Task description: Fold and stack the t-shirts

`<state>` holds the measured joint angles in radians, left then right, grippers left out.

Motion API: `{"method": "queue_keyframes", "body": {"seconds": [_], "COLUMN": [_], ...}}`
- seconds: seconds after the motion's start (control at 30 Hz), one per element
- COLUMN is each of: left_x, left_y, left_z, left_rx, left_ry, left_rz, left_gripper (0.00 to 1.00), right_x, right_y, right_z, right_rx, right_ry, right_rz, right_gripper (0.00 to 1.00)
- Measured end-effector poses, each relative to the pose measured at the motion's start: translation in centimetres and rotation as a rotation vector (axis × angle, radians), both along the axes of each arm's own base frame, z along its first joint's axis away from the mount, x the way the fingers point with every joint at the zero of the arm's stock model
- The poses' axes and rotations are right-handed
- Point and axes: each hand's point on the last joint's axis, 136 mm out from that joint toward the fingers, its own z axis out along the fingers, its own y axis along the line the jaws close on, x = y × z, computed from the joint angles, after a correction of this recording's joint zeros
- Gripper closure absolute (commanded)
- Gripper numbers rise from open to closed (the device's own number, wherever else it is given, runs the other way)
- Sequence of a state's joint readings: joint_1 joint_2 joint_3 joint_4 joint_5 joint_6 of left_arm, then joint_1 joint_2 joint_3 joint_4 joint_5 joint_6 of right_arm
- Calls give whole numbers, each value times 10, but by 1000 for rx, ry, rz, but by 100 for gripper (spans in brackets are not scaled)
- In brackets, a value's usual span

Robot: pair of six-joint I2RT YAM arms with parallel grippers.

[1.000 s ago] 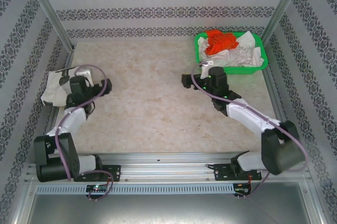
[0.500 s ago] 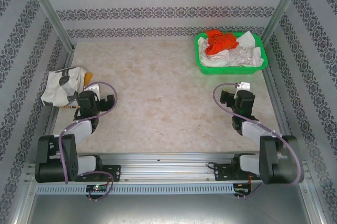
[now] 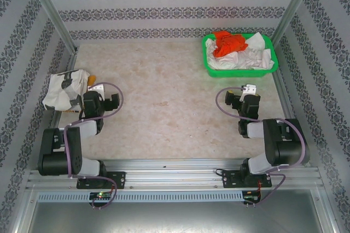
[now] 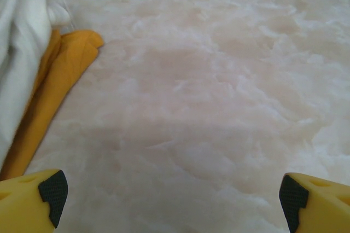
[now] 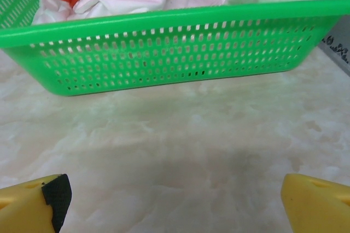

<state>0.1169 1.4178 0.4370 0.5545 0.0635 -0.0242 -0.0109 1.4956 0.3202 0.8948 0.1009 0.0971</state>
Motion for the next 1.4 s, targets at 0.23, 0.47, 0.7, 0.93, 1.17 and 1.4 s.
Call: {"method": "queue_keyframes", "body": {"seconds": [0.23,0.47,0.7,0.93,1.17,1.4], "left_x": [13,2,7,15,22,12], "left_y": [-5,-6,-9,-17,-41,-26], "left_z": [7,18,23,-3,2,-12], "left_rx": [-42,-30,-43,-68,-8,31], "left_ry": [-64,-99,-149,-74,-127,-103], "left_rz": [-14,-18,-33,-71,-124,-42], "left_gripper": [0,0,0,0,0,0], "right_x": [3,4,4,4,4,4], "right_y": [3,5,6,7,7,8], "right_z": [6,8,8,8,8,7], "right_rx": [6,9,12,10,9,1], "right_ry": [-28,-37,-37,-36,-36,-30], "right_rz": [16,26,36,38,38,49], "right_gripper": [2,2,2,2,2,2]}}
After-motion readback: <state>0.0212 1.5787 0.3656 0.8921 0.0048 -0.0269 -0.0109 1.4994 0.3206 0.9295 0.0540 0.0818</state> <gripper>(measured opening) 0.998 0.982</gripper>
